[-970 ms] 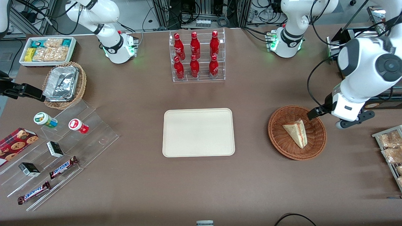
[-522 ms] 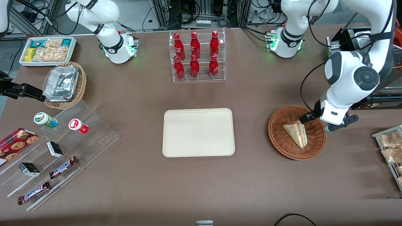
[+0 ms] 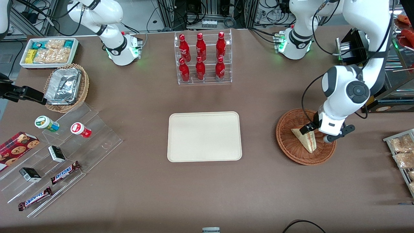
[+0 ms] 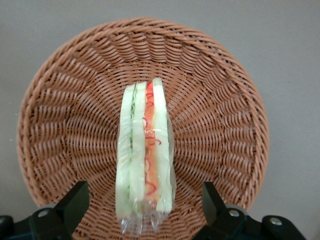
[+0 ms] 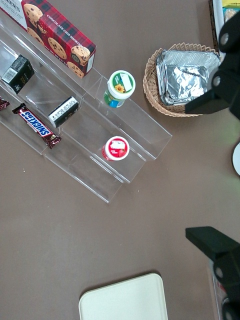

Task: Place sandwich from basket to tray
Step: 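Close the left gripper on the sandwich's wrapped edge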

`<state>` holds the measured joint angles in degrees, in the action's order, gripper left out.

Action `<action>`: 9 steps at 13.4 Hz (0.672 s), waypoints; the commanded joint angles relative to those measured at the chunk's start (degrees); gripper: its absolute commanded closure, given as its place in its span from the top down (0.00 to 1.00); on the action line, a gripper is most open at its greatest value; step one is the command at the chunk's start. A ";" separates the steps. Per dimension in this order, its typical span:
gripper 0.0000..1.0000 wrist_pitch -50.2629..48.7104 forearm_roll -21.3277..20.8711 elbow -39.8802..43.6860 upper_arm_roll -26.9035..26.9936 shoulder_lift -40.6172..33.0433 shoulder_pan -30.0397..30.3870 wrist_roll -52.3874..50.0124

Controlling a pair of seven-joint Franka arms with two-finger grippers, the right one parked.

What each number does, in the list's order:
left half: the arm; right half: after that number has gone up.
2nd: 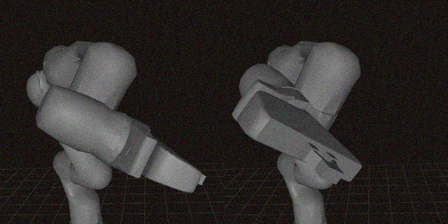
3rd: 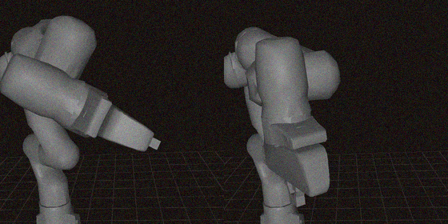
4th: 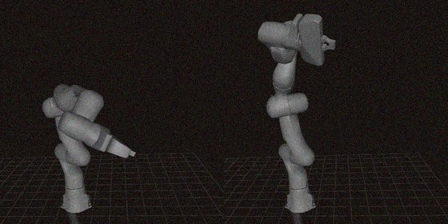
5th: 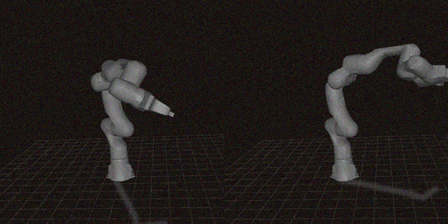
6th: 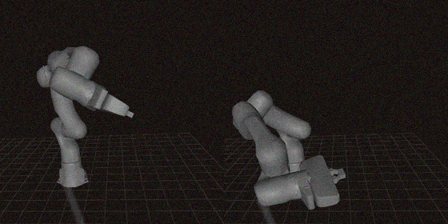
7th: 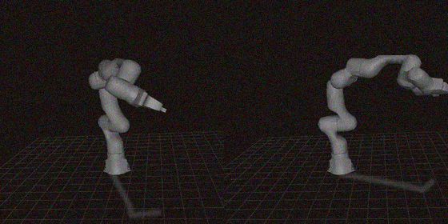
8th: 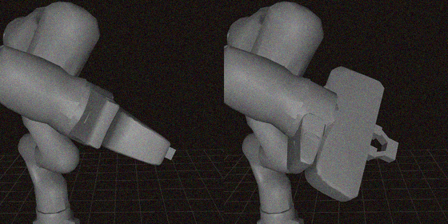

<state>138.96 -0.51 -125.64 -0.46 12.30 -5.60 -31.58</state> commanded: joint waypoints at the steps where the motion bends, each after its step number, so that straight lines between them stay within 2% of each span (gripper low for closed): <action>1: 0.99 4.03 -0.46 -0.22 0.37 2.98 -0.55 -1.64; 2: 0.92 5.09 -0.46 -0.40 0.37 3.86 -0.46 -1.73; 3: 0.68 5.79 -0.37 -0.83 0.46 4.13 -0.46 -2.86; 4: 0.29 5.80 -0.45 -1.01 0.46 3.96 -0.46 -4.00; 5: 0.00 5.45 -0.46 -1.19 0.46 3.52 -0.46 -4.28; 9: 0.00 2.92 -0.54 -1.45 0.46 1.94 -0.46 -3.75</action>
<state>143.37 -0.51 -125.88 -0.37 16.72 -5.60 -34.40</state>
